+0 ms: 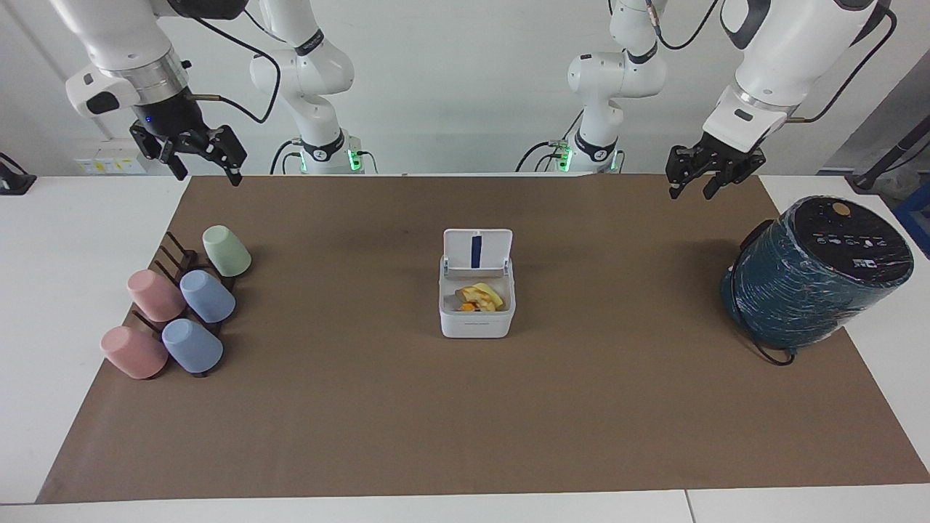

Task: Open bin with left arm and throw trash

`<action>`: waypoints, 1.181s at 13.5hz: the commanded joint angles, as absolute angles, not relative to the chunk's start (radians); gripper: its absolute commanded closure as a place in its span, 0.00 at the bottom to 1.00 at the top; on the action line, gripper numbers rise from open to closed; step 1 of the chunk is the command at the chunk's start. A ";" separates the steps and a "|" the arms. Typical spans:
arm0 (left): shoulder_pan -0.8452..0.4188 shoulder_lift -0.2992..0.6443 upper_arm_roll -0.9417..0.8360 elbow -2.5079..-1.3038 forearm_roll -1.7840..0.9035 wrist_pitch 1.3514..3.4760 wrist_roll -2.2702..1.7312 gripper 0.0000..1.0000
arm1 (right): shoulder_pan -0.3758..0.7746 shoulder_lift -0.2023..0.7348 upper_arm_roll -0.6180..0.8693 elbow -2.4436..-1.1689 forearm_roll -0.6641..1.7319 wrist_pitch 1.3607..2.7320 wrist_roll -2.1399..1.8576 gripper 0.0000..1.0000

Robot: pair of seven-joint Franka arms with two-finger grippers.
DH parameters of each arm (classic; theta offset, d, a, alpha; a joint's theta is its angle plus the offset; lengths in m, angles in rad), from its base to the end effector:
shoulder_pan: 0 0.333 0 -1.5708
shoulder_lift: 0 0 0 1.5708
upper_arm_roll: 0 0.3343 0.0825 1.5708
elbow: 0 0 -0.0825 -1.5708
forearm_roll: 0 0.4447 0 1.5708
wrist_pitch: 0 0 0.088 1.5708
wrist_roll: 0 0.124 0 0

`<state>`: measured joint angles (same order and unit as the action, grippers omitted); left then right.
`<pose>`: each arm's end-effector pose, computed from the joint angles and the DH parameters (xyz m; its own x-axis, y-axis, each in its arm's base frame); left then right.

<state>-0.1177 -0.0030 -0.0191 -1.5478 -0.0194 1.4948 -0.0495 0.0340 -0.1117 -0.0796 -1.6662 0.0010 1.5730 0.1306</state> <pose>0.5996 -0.0851 0.6334 0.9948 -0.0885 -0.0509 -0.0877 -0.9960 0.0168 0.5777 -0.0287 0.6416 0.9844 -0.1750 0.0167 -0.1748 -0.9845 -0.0121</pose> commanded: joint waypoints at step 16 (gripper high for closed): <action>-0.114 -0.023 -0.020 -1.586 -0.018 1.598 -0.002 0.00 | 0.037 -0.132 -0.081 -1.683 0.000 1.572 0.132 0.00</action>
